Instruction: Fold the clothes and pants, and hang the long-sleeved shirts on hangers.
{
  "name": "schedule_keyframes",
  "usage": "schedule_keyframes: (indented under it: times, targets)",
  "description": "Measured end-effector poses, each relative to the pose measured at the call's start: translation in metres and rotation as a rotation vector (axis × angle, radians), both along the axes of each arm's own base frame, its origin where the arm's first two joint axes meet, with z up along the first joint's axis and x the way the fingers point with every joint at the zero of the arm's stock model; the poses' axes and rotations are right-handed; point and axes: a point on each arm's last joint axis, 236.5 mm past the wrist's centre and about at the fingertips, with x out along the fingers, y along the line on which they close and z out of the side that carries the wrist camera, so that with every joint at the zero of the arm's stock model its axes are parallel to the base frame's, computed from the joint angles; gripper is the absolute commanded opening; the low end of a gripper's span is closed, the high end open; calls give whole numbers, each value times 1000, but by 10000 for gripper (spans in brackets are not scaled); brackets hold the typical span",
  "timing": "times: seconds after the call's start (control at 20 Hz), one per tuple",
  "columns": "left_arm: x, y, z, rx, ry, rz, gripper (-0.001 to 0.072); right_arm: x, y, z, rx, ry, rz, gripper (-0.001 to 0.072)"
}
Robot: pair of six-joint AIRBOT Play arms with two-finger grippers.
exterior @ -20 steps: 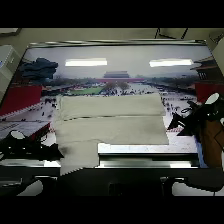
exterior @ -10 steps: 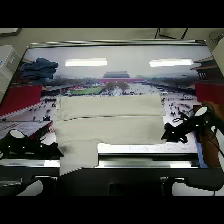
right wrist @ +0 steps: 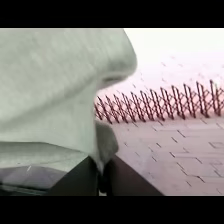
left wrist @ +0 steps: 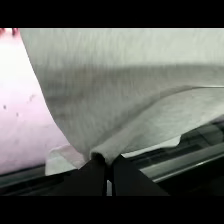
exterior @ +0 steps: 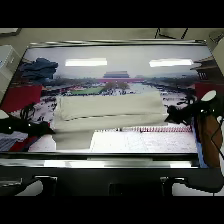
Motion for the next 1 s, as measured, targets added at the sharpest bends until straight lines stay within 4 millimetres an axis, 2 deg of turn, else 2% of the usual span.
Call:
schedule_keyframes:
  times: [0.15,0.35,0.5,0.6,0.65,0.7,0.75,0.8,0.85,0.9,1.0]
  targets:
    - [57,7,21,47,-102,14,28,47,5,20,-27,-113,-19,38]
    - [128,8,34,70,-174,28,28,102,5,19,-38,-183,-75,40]
    - [170,10,25,68,-174,58,28,135,6,7,-19,-224,-134,41]
    - [187,7,10,63,-154,60,29,152,6,-3,-1,-247,-176,45]
    - [192,4,1,59,-137,61,31,158,6,-9,8,-247,-193,76]
    - [195,0,-9,55,-120,56,55,161,8,-16,21,-239,-212,135]
    - [197,-4,-19,50,-102,47,235,164,9,-23,34,-231,-223,226]
    - [198,-9,-27,44,-86,43,453,165,11,-29,48,-218,-236,399]
    - [198,-12,-32,40,-74,41,582,166,13,-31,57,-214,-241,637]
    - [199,-14,-34,38,-69,37,588,168,12,-30,64,-221,-241,704]
    - [201,-10,-31,37,-72,36,588,170,2,-22,55,-248,-221,707]
